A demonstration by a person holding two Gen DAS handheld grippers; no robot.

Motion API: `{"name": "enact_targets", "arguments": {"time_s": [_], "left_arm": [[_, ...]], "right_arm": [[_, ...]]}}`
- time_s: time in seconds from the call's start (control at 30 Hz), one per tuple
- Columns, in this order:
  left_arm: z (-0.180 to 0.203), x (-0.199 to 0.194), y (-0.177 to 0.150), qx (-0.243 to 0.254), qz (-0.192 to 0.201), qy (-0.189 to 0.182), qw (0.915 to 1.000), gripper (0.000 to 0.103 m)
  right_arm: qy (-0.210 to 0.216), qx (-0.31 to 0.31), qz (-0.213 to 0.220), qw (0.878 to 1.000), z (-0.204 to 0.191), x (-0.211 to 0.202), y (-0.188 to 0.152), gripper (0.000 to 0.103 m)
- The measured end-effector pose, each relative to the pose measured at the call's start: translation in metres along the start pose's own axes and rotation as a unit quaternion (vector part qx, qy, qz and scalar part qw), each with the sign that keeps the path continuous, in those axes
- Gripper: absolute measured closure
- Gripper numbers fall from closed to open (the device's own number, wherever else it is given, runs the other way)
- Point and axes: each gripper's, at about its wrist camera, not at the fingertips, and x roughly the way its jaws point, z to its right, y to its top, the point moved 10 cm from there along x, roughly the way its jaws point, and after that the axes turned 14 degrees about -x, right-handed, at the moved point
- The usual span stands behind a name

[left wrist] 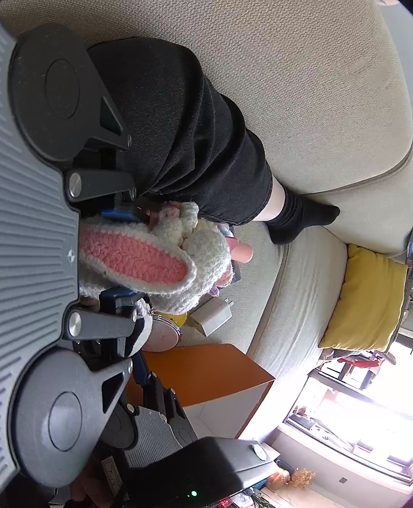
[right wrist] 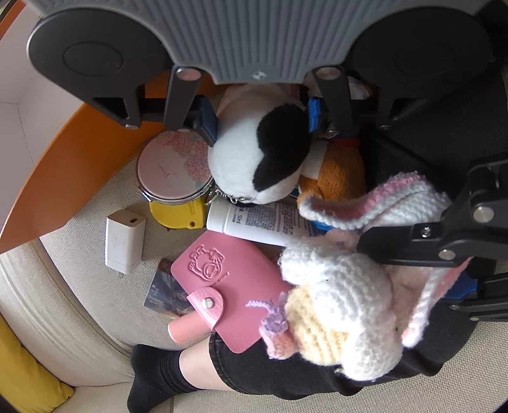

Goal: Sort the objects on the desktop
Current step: 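Grasp the crocheted bunny with the left gripper while the right grasps the black-and-white plush, then carry the bunny and the black-and-white plush into the orange box with both grippers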

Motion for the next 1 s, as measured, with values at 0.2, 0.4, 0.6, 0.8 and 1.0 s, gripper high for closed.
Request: {"name": "enact_targets", "arguments": {"time_s": [0.2,0.4,0.6,0.8,1.0], "left_arm": [[0.007,-0.011,0.008,0.006,0.022,-0.002,0.9997,0.059],[0.024,-0.025,0.018,0.02,0.047,-0.008,0.9986,0.059],[0.068,-0.038,0.035,0.048,0.082,-0.038,0.9948,0.058],[0.14,-0.028,0.041,0.103,0.083,-0.086,0.9874,0.059],[0.208,0.022,0.021,0.159,0.034,-0.107,0.9809,0.059]], "right_arm": [[0.012,0.032,0.05,0.998,0.016,-0.042,0.003,0.048],[0.015,0.063,0.118,0.991,0.034,-0.09,0.012,0.048],[-0.032,0.091,0.184,0.978,0.067,-0.153,0.008,0.048],[-0.08,0.149,0.185,0.968,0.115,-0.186,-0.033,0.048],[-0.09,0.212,0.137,0.963,0.162,-0.168,-0.092,0.048]]}}
